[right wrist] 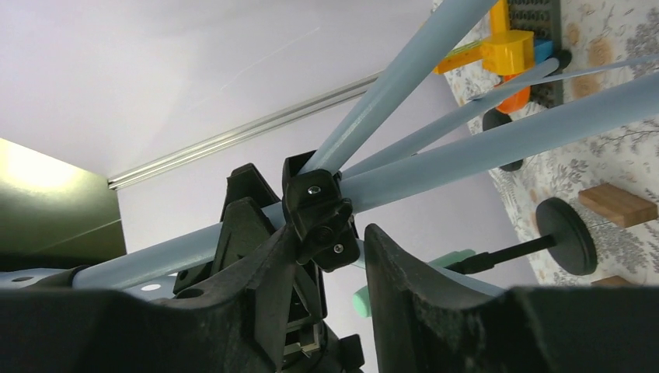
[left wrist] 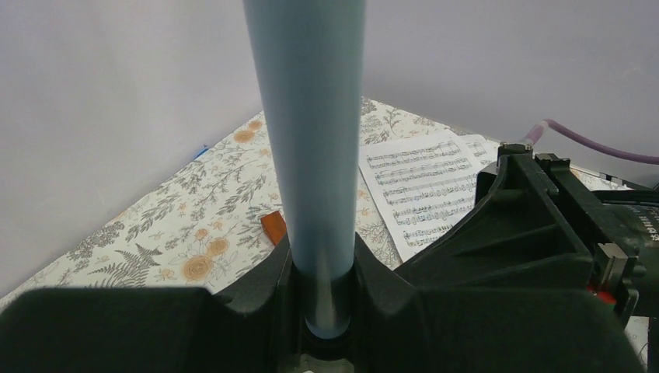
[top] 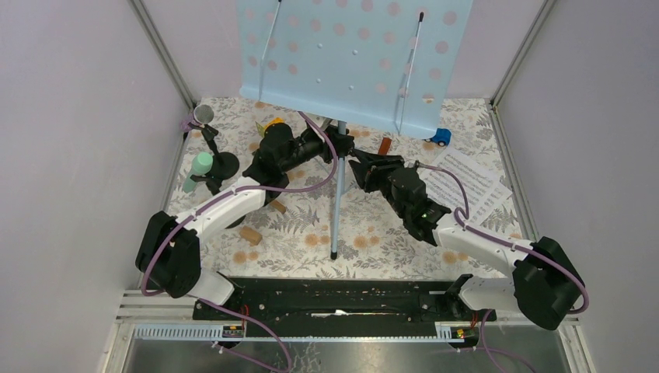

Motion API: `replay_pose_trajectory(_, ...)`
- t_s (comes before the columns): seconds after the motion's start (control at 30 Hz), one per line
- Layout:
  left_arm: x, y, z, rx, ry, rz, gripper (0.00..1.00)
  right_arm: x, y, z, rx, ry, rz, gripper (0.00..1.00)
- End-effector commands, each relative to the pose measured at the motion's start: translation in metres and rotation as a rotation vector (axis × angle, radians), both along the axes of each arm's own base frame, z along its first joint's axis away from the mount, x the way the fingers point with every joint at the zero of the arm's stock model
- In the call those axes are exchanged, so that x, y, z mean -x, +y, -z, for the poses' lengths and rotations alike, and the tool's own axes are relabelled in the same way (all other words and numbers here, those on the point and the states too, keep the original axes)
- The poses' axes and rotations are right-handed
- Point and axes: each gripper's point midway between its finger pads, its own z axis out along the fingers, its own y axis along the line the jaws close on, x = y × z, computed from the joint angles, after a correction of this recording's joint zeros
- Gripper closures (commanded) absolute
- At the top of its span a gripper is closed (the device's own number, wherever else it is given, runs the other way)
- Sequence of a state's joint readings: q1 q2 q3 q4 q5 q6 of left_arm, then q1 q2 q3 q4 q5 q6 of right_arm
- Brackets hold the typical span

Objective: Pack up the instrument practice props

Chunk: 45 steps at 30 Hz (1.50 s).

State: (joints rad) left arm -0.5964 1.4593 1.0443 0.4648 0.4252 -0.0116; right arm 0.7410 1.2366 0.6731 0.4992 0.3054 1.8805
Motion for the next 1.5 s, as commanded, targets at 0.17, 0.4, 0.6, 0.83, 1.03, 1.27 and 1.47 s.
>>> replay_pose_trajectory(0.17, 0.016, -0.008, 0.03, -0.071, 0.068, 0.052, 1.0, -0.006, -0.004, -0.016, -0.079, -0.036, 0.005, 0.67)
replay_pose_trajectory(0.4, 0.009, -0.01, 0.026, -0.095, 0.083, 0.041, 1.0, -0.009, -0.008, -0.006, -0.06, -0.022, -0.002, 0.76)
replay_pose_trajectory(0.6, 0.015, -0.007, 0.021, -0.09, 0.056, 0.051, 1.0, -0.012, -0.004, -0.005, -0.06, -0.024, -0.022, 0.85)
replay_pose_trajectory(0.83, 0.02, -0.005, 0.023, -0.111, 0.048, 0.064, 1.0, -0.013, 0.004, 0.0, -0.021, -0.035, -0.059, 1.0)
replay_pose_trajectory(1.03, 0.02, -0.003, 0.021, -0.107, 0.042, 0.051, 1.0, -0.013, 0.006, 0.007, 0.029, -0.051, -0.068, 1.0)
replay_pose_trajectory(1.27, 0.018, -0.004, 0.024, -0.111, 0.05, 0.053, 1.0, -0.015, 0.003, 0.01, 0.176, -0.111, -0.067, 1.0)
replay_pose_trajectory(1.47, 0.019, -0.005, 0.022, -0.107, 0.052, 0.06, 1.0, -0.016, 0.005, 0.006, 0.41, -0.239, -0.108, 1.0)
